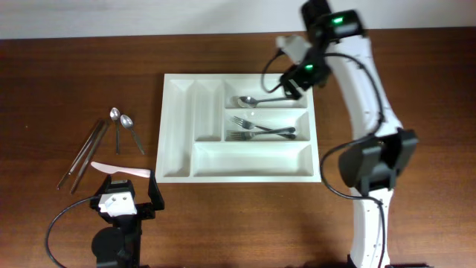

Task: Pack container
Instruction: 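Place the spoon in the upper-right compartment of the tray, then move the right gripper back to the right side of the table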

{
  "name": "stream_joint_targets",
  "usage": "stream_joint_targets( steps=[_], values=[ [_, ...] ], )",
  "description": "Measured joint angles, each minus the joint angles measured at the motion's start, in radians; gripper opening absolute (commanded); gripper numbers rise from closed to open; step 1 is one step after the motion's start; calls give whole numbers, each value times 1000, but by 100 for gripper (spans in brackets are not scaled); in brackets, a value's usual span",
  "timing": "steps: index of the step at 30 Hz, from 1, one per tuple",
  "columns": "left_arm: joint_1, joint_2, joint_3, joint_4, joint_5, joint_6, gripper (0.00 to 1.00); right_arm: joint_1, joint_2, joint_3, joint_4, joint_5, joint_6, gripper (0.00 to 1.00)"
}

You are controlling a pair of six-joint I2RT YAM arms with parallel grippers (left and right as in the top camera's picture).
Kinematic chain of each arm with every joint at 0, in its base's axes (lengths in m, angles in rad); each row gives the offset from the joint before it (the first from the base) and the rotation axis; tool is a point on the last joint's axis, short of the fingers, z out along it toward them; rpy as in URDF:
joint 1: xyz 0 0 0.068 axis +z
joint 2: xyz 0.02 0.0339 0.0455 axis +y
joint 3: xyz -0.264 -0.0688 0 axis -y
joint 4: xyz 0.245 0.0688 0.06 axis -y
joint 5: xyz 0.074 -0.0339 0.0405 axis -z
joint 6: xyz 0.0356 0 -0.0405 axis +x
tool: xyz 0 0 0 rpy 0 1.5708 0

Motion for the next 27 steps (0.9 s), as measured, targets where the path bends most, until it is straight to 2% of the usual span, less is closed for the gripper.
stream_joint_targets(
  steps=[2,3,8,12,20,27],
  values=[
    [0,0,0,0,0,0,99,-43,-23,11,-80,4,56,91],
    [0,0,0,0,0,0,99,-68,-27,13,-111,6,92,89],
    [0,0,0,0,0,0,99,-197,-27,-47,-127,10,223,89],
    [0,0,0,0,0,0,99,-282,-27,-105,-123,16,266,89],
    [0,0,0,0,0,0,99,-394,-27,-286,3,26,284,88],
    [0,0,0,0,0,0,99,-404,-28,-529,168,34,283,85]
  ],
)
